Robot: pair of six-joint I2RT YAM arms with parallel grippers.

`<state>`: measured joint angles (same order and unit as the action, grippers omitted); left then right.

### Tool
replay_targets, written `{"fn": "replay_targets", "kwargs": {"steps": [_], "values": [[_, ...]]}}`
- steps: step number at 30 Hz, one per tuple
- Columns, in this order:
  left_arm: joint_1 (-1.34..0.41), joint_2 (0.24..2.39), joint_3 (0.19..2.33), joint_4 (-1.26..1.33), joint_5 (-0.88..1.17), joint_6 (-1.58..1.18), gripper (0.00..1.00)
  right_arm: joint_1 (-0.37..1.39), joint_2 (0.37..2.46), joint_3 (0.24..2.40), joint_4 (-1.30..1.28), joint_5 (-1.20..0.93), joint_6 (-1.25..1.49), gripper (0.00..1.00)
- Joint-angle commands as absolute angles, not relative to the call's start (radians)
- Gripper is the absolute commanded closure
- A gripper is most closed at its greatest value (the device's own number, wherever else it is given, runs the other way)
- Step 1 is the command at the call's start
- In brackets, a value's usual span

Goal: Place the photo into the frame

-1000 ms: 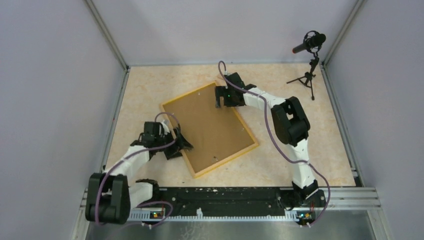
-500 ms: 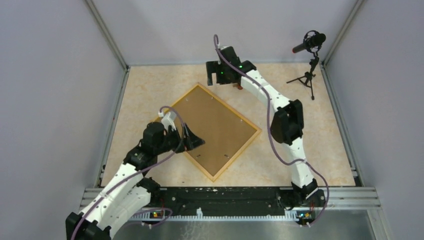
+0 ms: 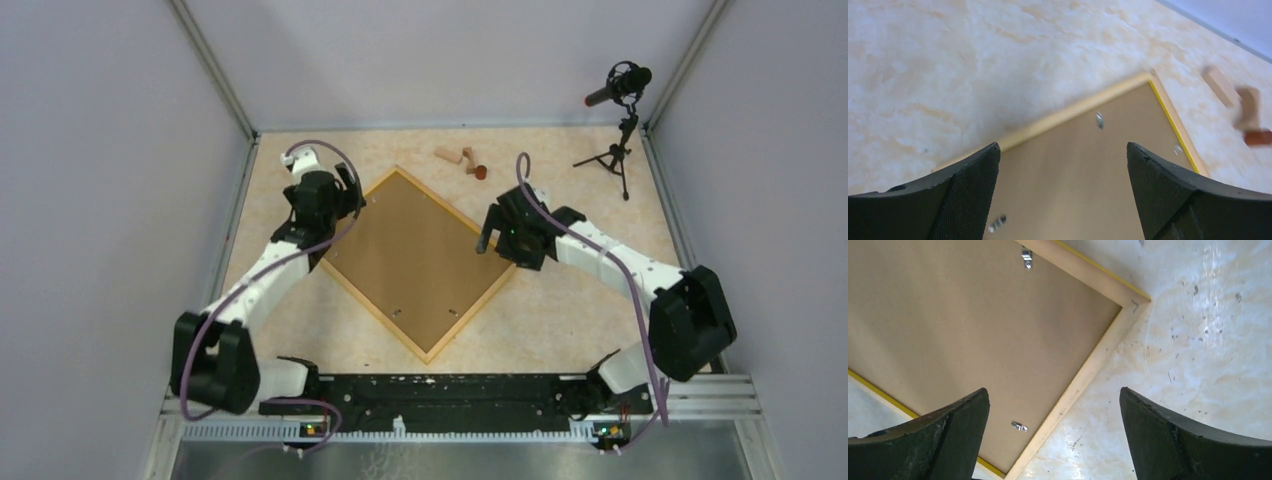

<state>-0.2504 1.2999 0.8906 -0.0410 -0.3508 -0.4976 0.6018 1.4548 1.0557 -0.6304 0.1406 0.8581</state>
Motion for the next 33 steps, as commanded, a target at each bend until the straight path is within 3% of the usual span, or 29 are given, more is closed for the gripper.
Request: {"fn": "replay_targets", "kwargs": {"steps": [1, 5, 8, 15, 21, 28, 31, 33], "values": [[-0.082, 1.560, 1.056, 0.024, -0.229, -0.533, 0.02, 0.608, 1.353, 0.941, -0.479, 0.095, 0.982, 0.01], [-0.007, 1.775, 1.224, -0.036, 0.082, -0.455, 0.02, 0.609, 1.354, 0.867, -0.371, 0.006, 0.919, 0.01], [0.024, 1.862, 1.286, -0.092, 0.185, -0.420, 0.02, 0.608, 1.374, 0.839, -0.325, -0.018, 0.888, 0.01], [0.048, 1.867, 1.134, -0.082, 0.337, -0.532, 0.02, 0.607, 1.503, 0.833, -0.227, -0.072, 0.859, 0.01], [0.062, 1.758, 0.925, -0.131, 0.418, -0.623, 0.02, 0.605, 1.584, 0.922, -0.236, -0.030, 0.797, 0.01], [0.067, 1.455, 0.503, -0.019, 0.516, -0.728, 0.02, 0.529, 1.749, 1.149, -0.327, -0.061, 0.540, 0.01], [0.067, 1.312, 0.401, -0.044, 0.491, -0.768, 0.02, 0.480, 1.866, 1.288, -0.469, -0.058, 0.455, 0.01], [0.067, 1.208, 0.370, -0.098, 0.415, -0.772, 0.02, 0.466, 1.891, 1.357, -0.599, 0.062, 0.428, 0.01]]}}
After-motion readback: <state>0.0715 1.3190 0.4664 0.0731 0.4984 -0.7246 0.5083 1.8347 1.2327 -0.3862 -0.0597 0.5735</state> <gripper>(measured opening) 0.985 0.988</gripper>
